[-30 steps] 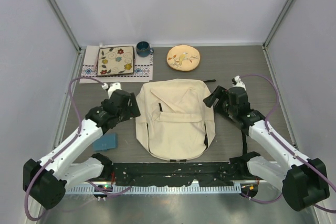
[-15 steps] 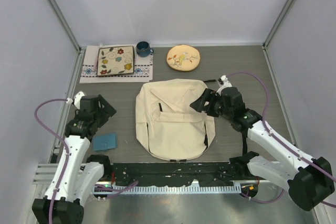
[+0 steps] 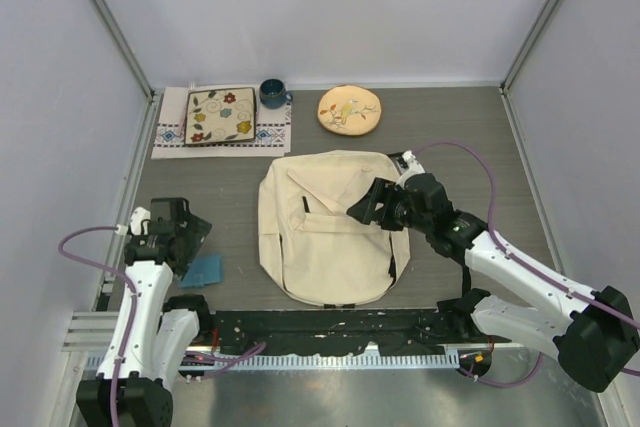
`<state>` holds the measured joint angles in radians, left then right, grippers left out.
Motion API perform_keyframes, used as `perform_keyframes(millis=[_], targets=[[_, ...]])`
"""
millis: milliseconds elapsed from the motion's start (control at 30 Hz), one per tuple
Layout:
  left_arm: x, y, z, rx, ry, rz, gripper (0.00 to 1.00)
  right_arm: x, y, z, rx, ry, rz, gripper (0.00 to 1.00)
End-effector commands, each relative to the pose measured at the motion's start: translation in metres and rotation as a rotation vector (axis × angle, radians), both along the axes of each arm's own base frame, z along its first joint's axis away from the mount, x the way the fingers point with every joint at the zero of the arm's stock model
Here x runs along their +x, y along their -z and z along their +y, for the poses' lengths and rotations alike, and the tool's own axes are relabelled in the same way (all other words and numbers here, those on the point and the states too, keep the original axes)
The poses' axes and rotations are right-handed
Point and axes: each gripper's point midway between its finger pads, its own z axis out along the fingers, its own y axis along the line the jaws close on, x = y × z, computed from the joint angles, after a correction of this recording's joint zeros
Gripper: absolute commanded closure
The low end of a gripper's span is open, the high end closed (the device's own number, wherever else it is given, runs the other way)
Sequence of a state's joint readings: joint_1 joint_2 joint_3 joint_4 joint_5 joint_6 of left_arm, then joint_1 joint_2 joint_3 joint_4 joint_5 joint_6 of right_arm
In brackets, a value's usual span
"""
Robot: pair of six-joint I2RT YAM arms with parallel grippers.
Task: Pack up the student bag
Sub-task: Move the stationery to the center of the board.
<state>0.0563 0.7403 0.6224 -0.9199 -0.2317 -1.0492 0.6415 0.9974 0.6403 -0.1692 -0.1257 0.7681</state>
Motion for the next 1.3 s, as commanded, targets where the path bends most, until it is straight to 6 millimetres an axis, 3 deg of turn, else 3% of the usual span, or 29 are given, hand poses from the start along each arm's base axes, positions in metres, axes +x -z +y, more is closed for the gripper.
perform_keyframes(millis=[0, 167, 933, 1033, 1167, 1267], targets=[[-0.023, 0.016, 0.007, -0.033, -0.182, 0.060, 0.00, 0.008, -0.008, 0.001, 0.034, 0.039, -0.035, 0.24], [-0.027, 0.021, 0.013, -0.023, -0.263, 0.058, 0.00, 0.007, -0.005, 0.000, 0.031, 0.047, -0.026, 0.24], [0.000, 0.069, 0.007, -0.039, -0.130, 0.238, 0.00, 0.010, 0.004, -0.003, 0.027, 0.082, -0.003, 0.24], [0.011, 0.072, 0.002, -0.053, -0.070, 0.221, 0.06, 0.009, 0.005, -0.003, 0.027, 0.084, -0.001, 0.24], [0.027, 0.076, -0.010, -0.097, 0.042, 0.199, 0.23, 0.009, 0.004, -0.001, 0.041, 0.082, 0.001, 0.24], [0.035, 0.082, -0.019, -0.133, 0.102, 0.201, 0.29, 0.009, -0.001, 0.003, 0.054, 0.066, -0.004, 0.24]])
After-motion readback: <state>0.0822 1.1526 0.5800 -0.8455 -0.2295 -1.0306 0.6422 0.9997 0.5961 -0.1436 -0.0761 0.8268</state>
